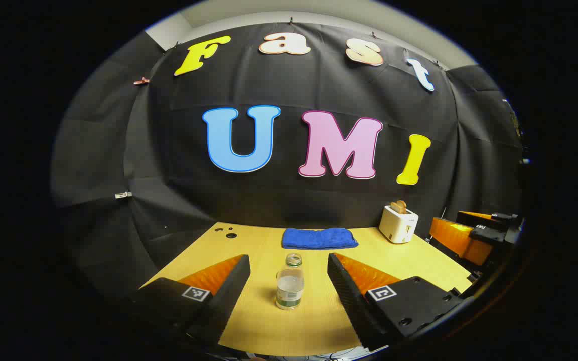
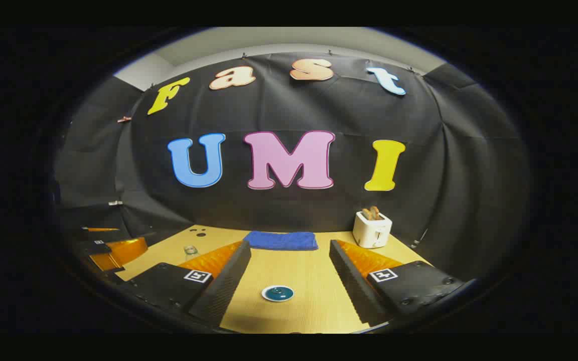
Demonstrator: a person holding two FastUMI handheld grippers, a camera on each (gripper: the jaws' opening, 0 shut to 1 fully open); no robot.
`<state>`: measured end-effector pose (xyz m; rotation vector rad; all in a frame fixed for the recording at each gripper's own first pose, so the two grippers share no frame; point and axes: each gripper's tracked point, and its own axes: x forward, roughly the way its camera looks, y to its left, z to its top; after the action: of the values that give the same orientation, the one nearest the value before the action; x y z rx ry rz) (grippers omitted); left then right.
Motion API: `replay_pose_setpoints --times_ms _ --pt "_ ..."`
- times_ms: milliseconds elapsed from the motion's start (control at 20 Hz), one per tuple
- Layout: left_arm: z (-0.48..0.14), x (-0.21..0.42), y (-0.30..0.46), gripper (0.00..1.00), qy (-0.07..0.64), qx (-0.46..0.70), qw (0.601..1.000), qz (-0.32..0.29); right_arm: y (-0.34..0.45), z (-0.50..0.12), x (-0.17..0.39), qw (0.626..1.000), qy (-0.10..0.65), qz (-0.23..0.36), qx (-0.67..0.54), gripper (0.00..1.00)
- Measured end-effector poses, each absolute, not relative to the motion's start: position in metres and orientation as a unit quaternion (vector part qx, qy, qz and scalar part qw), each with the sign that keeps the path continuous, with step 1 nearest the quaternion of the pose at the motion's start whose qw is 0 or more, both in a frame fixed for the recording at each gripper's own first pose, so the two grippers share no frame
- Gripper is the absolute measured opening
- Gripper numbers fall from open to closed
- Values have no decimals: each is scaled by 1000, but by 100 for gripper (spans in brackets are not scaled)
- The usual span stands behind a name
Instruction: Open the teacup lid with one hand, grasp the water bottle and pour water into the teacup with the other hand; after pouring, place the water bottle on the coaster and then close the teacup lid.
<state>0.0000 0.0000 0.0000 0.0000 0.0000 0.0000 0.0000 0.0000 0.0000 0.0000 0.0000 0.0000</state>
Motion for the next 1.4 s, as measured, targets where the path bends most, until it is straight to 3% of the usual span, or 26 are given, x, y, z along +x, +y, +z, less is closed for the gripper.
replay_pose_setpoints --times_ms 300,900,1400 --pt "-12 7 23 99 13 -11 1000 12 1 -15 -3 1000 22 -16 7 98" --pt "-10 17 2 99 8 13 1000 -23 27 -37 17 999 42 34 -2 98" --pt "-54 38 27 99 48 43 998 27 27 -108 68 996 80 44 -8 98"
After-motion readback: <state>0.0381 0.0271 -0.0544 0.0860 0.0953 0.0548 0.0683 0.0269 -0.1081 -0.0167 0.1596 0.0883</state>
